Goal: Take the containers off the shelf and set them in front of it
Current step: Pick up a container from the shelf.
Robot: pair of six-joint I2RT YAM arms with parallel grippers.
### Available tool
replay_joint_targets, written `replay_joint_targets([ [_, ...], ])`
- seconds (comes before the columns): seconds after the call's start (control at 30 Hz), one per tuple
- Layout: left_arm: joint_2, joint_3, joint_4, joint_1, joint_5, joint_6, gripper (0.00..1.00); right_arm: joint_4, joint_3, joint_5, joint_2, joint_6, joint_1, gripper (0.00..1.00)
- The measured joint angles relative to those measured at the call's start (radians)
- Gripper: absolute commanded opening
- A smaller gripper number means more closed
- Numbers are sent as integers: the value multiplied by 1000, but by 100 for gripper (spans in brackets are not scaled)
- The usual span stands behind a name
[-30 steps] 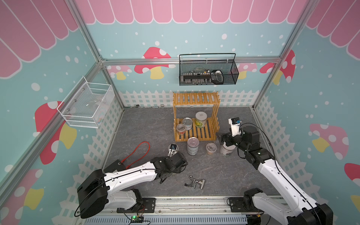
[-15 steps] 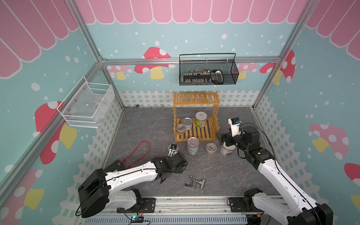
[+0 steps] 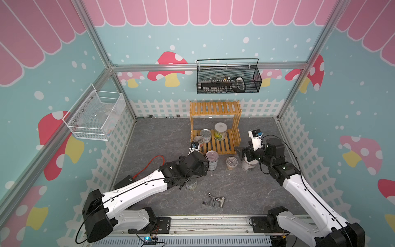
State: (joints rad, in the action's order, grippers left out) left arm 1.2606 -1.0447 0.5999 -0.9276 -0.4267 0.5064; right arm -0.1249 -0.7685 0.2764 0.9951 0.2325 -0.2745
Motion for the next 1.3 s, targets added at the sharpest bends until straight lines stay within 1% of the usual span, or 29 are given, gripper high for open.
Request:
replay_joint_targets([
  [0.17,72,-69,-32,37,35,-78,98,13,0,37,5,0,0,99],
  [0.27,91,-81,-49,66,71,-116,98,28,0,62,20,4,-5,99],
  [0.43,78,-78,-72,148,158,-167,98,63,-9,80,85,8,-60,99],
  [0.63,9,-47,-103,274,276,-208,98,97,-63,68,200,7,-149,99],
  [0.8,-48,-6,-115,368,346,-226,98,122,-197,36,364,-3,-237,99],
  [0.97,-96,26,-121,436,397,-234,98,125,-346,14,560,-34,-271,97],
  [1.17,-127,45,-127,486,435,-245,98,89,-499,-10,758,-81,-300,96],
  [1.3,-130,53,-128,500,451,-250,98,58,-611,-16,869,-98,-315,95],
])
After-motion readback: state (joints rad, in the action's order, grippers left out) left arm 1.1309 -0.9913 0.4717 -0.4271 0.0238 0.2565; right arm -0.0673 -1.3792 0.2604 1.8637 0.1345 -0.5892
